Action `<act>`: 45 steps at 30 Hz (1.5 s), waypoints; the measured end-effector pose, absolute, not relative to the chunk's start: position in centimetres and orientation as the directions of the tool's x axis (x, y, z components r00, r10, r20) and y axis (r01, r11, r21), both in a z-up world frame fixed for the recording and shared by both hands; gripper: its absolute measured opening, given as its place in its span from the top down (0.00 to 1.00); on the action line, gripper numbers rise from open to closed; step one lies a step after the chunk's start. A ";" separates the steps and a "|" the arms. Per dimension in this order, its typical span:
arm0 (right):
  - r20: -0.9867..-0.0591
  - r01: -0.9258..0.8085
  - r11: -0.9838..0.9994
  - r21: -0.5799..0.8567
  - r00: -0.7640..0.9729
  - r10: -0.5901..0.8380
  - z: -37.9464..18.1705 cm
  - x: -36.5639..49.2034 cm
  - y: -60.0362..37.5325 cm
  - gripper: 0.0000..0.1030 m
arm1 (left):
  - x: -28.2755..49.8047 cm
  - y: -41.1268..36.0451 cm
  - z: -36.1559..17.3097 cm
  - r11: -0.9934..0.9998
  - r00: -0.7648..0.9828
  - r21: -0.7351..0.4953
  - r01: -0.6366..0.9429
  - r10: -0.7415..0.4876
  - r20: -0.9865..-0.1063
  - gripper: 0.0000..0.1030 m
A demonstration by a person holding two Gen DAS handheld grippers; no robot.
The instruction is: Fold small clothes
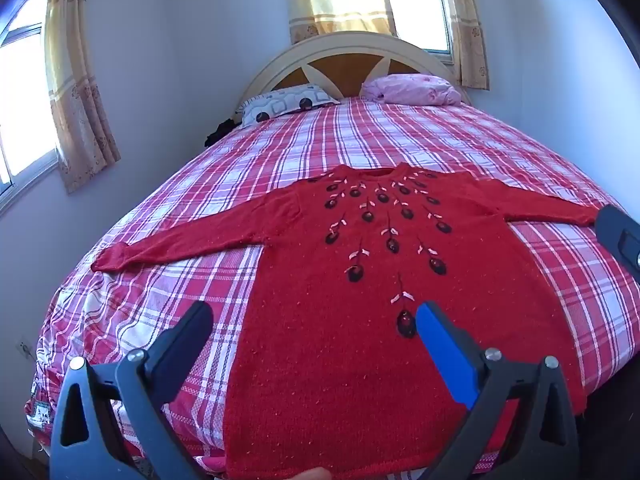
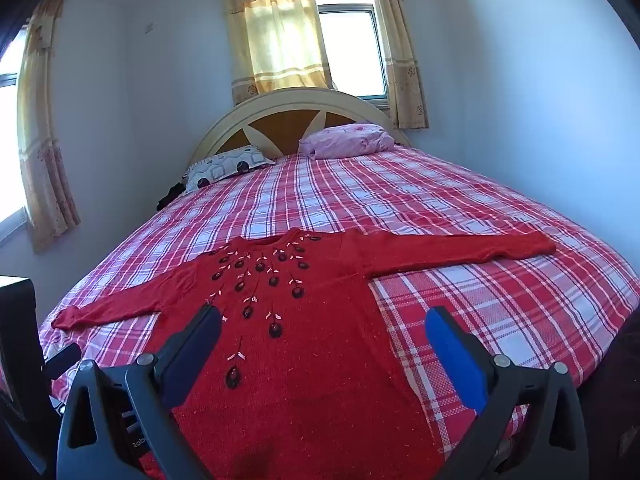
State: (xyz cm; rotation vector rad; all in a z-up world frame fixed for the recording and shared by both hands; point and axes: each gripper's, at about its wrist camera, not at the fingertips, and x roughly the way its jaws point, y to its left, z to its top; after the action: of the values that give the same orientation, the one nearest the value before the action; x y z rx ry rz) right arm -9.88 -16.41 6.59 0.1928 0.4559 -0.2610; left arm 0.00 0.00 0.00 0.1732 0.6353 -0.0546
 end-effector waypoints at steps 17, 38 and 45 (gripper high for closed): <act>-0.462 0.292 0.947 0.131 0.863 -0.202 6.6 -9.6 -16.9 0.01 | -0.4 0.3 0.0 0.986 0.817 0.108 0.124 -0.040 -0.575 0.00; -0.469 0.298 0.944 0.141 0.860 -0.201 5.9 -9.8 -16.7 0.01 | -0.5 0.3 -0.2 0.987 0.817 0.107 0.122 -0.038 -0.576 0.00; -0.472 0.299 0.944 0.143 0.859 -0.200 5.9 -9.8 -16.8 0.01 | -0.5 0.3 -0.3 0.987 0.813 0.105 0.123 -0.040 -0.581 0.00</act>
State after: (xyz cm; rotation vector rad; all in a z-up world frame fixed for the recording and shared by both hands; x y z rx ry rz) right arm -9.79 -16.82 5.88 0.2152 0.4701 -0.2641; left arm -0.49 0.25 -0.32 0.1399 0.6160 -0.0872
